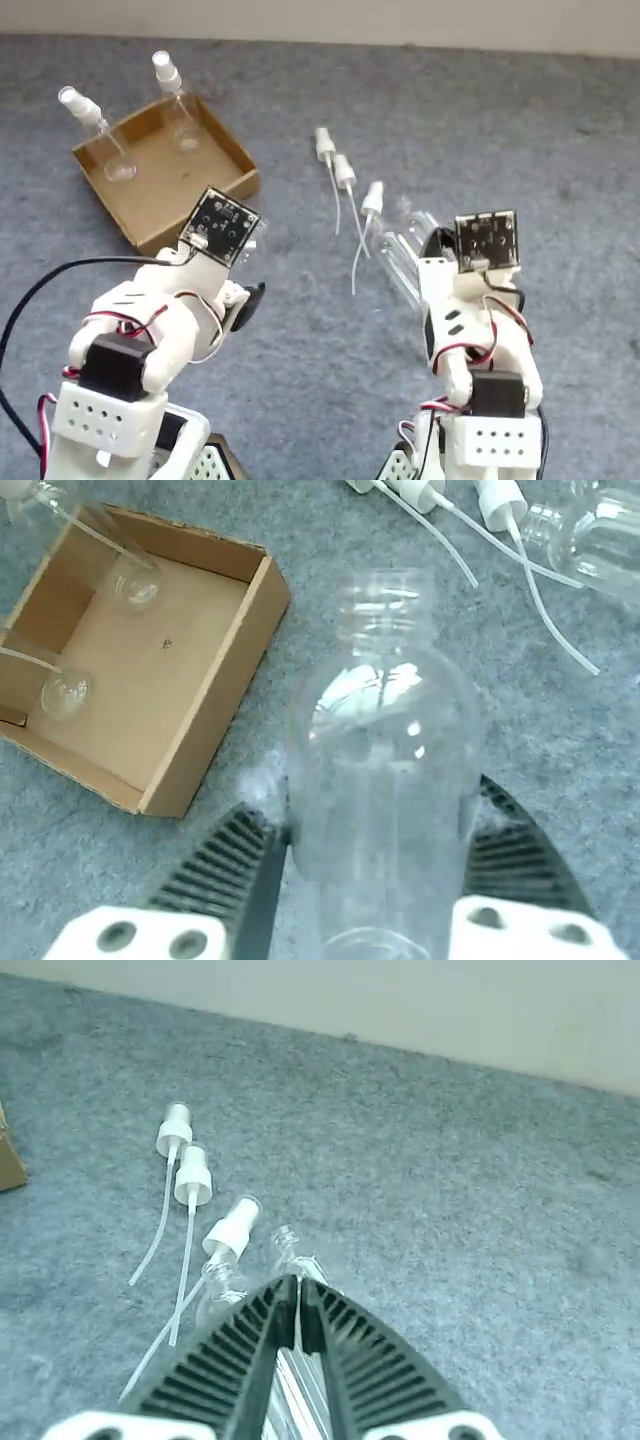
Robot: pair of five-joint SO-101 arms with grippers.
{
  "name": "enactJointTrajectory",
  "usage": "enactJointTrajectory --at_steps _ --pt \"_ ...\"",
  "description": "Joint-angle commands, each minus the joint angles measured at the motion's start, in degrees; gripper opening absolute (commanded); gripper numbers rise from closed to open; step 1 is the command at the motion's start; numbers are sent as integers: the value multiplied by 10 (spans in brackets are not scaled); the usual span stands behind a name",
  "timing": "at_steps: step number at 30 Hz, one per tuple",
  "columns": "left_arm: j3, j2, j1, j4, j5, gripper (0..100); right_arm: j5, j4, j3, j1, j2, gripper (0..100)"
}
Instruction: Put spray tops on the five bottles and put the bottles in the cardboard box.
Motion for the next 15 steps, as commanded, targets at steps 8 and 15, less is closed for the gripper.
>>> enactJointTrajectory --at_steps 8,15 --pt "153 -102 -12 -142 93 136 -4 82 -261 -68 364 7" --pt "204 -184 -12 -154 98 136 -23 161 -466 -90 595 7"
